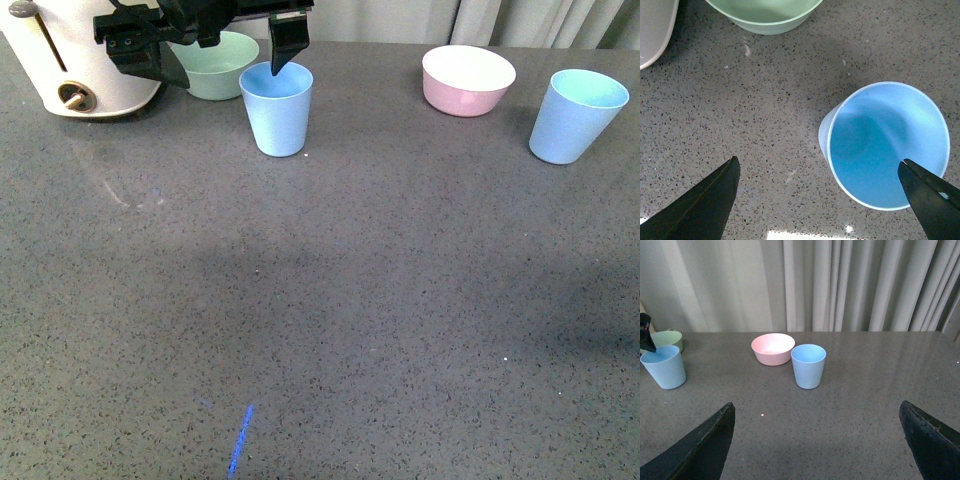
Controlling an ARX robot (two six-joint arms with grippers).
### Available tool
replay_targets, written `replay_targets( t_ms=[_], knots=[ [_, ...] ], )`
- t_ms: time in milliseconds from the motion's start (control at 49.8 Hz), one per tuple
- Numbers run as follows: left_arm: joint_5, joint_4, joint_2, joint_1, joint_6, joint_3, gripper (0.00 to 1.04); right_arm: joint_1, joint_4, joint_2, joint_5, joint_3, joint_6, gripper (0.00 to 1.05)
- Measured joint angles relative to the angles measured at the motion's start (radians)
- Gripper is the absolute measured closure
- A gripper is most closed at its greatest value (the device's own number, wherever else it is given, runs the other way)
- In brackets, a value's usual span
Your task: Stack blue cups with both arms
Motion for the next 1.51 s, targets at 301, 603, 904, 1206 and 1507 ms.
replay_targets(
  t_ms=[301, 603, 904, 1206, 1507],
  knots=[
    [-0.011, -0.032, 0.080, -0.005, -0.022, 0.064, 0.09, 0.000, 0.000, 0.000, 0.000, 0.000, 0.000, 0.09],
    [0.007, -0.046, 0.090, -0.019, -0.043, 0.069, 0.57, 0.000, 0.000, 0.000, 0.000, 0.000, 0.000, 0.09],
    [0.042, -0.090, 0.113, -0.030, -0.077, 0.130, 1.03, 0.000, 0.000, 0.000, 0.000, 0.000, 0.000, 0.09],
    [0.041, -0.116, 0.073, -0.071, -0.087, 0.109, 1.03, 0.000, 0.000, 0.000, 0.000, 0.000, 0.000, 0.09],
    [0.092, -0.112, -0.023, -0.212, -0.113, 0.051, 1.03, 0.000, 0.000, 0.000, 0.000, 0.000, 0.000, 0.09]
  ],
)
